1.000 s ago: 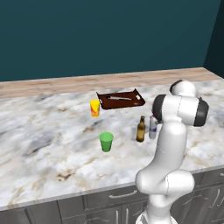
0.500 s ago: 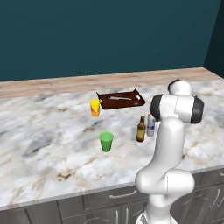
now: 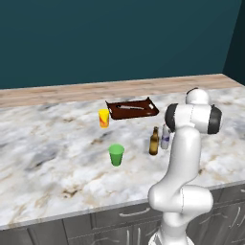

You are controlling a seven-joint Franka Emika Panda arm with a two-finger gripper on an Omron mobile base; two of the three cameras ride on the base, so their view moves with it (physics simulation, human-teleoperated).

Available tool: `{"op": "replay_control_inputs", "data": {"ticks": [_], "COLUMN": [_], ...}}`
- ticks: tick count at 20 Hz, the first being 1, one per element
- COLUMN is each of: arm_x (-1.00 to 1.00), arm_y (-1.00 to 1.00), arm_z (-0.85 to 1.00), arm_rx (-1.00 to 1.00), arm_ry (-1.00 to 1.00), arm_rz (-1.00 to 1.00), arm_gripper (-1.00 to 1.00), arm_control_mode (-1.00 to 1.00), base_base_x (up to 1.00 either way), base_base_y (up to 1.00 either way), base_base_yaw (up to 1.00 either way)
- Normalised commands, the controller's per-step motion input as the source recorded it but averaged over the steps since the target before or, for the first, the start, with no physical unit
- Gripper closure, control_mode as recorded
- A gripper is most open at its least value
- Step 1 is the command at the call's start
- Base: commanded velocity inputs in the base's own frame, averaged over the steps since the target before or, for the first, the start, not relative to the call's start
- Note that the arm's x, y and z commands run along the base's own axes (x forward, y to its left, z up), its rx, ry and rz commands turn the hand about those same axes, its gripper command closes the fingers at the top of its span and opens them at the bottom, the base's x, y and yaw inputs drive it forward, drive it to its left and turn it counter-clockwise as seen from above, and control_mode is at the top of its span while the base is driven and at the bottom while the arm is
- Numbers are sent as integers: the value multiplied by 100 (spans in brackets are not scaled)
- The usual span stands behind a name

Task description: Place the drinks on the dining counter in a tight cluster.

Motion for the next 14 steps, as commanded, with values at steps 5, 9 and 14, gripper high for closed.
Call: {"op": "replay_control_inputs", "data": {"ticks": [5,9,14], "arm_x": [-35,-27,0], "arm_y": [0,0,1], "arm_z": [0,-7,-25], "arm_rx": [0,0,0], "arm_ry": [0,0,0], "arm_rz": [0,0,0], "arm_gripper": [100,100,100], "arm_control_mode": [-100,-100,-100], "base_base_x": [0,0,0], "base_base_y": [0,0,0], "base_base_yaw": [0,0,0]}}
